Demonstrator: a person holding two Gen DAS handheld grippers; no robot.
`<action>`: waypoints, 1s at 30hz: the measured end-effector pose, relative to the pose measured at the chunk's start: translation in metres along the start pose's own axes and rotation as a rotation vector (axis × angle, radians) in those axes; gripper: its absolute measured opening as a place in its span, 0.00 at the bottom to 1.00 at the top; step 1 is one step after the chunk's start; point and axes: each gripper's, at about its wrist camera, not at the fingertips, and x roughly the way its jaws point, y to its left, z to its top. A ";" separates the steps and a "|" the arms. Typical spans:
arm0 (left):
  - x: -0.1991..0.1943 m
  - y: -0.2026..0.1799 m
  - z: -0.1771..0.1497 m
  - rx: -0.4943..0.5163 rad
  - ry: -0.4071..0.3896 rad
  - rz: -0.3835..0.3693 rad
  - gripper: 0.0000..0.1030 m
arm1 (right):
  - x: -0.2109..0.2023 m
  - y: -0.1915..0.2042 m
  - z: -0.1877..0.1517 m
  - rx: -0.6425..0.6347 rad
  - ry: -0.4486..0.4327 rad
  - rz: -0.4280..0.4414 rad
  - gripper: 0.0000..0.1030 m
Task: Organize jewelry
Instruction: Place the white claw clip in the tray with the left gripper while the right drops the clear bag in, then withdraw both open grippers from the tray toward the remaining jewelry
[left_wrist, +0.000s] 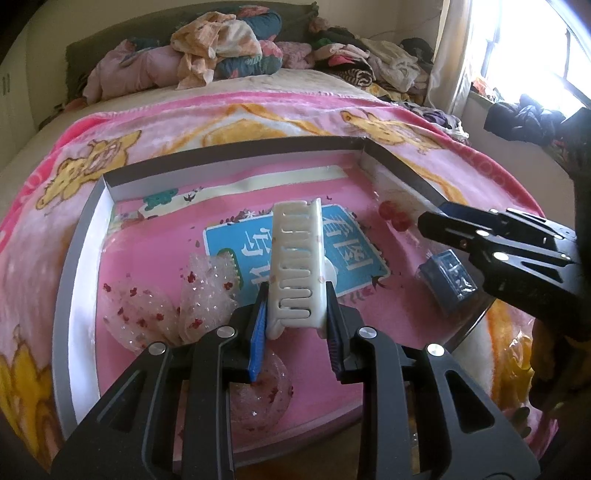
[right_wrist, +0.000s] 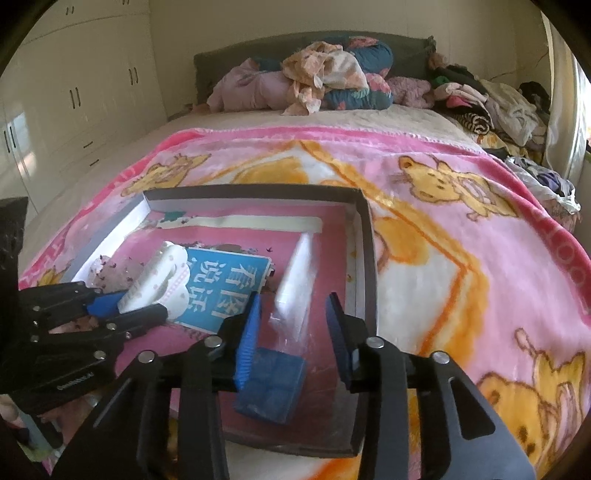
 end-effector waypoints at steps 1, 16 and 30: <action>0.000 0.001 0.000 -0.003 0.000 0.000 0.19 | -0.002 0.001 0.000 -0.002 -0.005 -0.004 0.43; -0.036 0.012 -0.001 -0.054 -0.073 0.027 0.56 | -0.022 -0.005 -0.011 0.051 -0.036 -0.030 0.71; -0.088 0.036 -0.007 -0.152 -0.177 0.081 0.81 | -0.063 0.019 -0.012 0.002 -0.114 -0.037 0.85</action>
